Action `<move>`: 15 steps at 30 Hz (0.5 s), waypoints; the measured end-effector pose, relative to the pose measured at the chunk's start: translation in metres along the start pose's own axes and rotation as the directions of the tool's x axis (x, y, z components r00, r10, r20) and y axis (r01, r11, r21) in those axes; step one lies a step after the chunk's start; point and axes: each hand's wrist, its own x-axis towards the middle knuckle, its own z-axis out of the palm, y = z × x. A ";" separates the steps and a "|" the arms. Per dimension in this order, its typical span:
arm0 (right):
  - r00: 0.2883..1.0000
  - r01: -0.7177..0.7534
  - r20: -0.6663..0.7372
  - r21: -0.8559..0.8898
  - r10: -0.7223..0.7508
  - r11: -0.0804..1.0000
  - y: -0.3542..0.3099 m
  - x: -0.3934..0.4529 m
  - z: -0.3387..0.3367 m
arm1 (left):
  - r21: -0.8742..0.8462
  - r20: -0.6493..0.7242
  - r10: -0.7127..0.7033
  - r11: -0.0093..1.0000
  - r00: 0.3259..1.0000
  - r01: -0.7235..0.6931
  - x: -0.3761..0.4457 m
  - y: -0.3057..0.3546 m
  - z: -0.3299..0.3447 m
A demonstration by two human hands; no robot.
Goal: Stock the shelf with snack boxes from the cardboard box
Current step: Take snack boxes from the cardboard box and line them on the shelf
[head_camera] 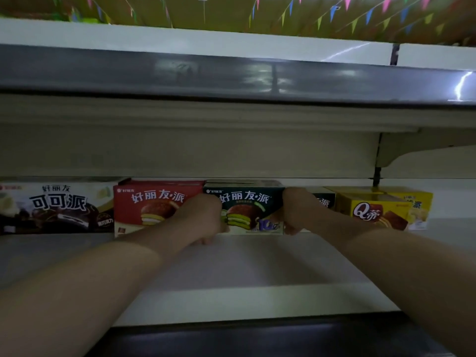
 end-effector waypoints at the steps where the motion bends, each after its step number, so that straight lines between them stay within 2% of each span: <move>1: 1.000 -0.001 -0.026 -0.069 -0.001 0.998 -0.002 -0.001 -0.001 | -0.029 0.011 -0.004 1.000 1.000 0.004 0.001 0.000 -0.001; 3: 0.997 0.001 -0.075 -0.208 -0.017 0.978 -0.007 -0.007 -0.003 | -0.075 0.036 -0.009 0.997 0.999 0.012 0.002 -0.001 -0.004; 6: 0.995 0.023 -0.084 -0.326 -0.053 0.945 -0.015 -0.017 -0.004 | -0.100 0.072 -0.019 0.995 0.997 0.026 0.001 -0.002 -0.007; 10: 0.996 0.030 -0.073 -0.362 -0.060 0.932 -0.017 -0.023 -0.001 | -0.143 0.095 -0.029 0.989 0.995 0.042 0.005 -0.002 -0.006; 15: 0.995 0.042 -0.072 -0.370 -0.073 0.928 -0.022 -0.031 0.007 | -0.014 0.068 -0.036 0.999 0.997 0.037 0.004 0.002 -0.004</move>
